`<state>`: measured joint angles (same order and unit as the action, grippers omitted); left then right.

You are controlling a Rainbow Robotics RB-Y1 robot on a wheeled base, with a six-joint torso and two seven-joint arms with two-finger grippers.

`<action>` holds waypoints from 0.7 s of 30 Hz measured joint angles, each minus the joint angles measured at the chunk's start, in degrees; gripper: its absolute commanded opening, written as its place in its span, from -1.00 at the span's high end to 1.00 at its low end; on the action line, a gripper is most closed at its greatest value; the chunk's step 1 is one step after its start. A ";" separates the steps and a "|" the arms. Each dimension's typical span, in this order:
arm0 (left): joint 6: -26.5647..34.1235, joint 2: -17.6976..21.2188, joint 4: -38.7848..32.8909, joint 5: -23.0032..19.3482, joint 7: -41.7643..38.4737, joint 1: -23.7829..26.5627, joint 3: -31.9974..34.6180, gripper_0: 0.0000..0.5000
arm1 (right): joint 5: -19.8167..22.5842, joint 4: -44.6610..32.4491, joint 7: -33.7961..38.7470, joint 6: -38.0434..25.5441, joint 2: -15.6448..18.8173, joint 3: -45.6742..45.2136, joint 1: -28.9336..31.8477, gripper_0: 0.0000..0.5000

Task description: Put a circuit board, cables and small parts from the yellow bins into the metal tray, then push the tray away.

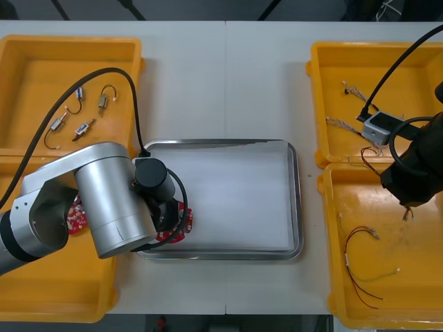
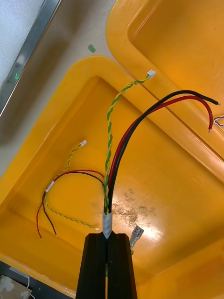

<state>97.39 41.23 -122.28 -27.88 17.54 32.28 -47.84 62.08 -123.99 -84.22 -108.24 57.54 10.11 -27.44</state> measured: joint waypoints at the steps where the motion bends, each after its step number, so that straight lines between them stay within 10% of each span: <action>1: -0.11 0.00 0.04 0.14 0.00 0.00 -0.15 1.00 | 0.00 0.00 0.00 0.00 0.00 0.00 0.00 1.00; 5: -0.17 0.00 0.16 0.38 0.00 0.00 -0.59 0.96 | 0.00 0.00 0.00 0.00 0.00 0.00 0.00 1.00; 9: -0.17 0.00 0.18 0.40 0.00 0.00 -0.63 -0.22 | 0.00 0.00 0.00 0.00 0.00 0.00 0.00 1.00; 12: -0.18 0.00 0.20 0.41 0.00 0.00 -0.63 -0.61 | 0.00 0.00 0.00 0.00 0.00 0.00 0.00 1.00; 21: -0.22 0.00 0.13 0.41 0.00 0.00 -0.63 -1.00 | 0.00 0.00 0.00 0.00 0.00 0.00 0.00 1.00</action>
<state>97.16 41.23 -122.15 -27.47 17.54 32.29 -48.47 62.08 -123.99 -84.22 -108.24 57.54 10.11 -27.44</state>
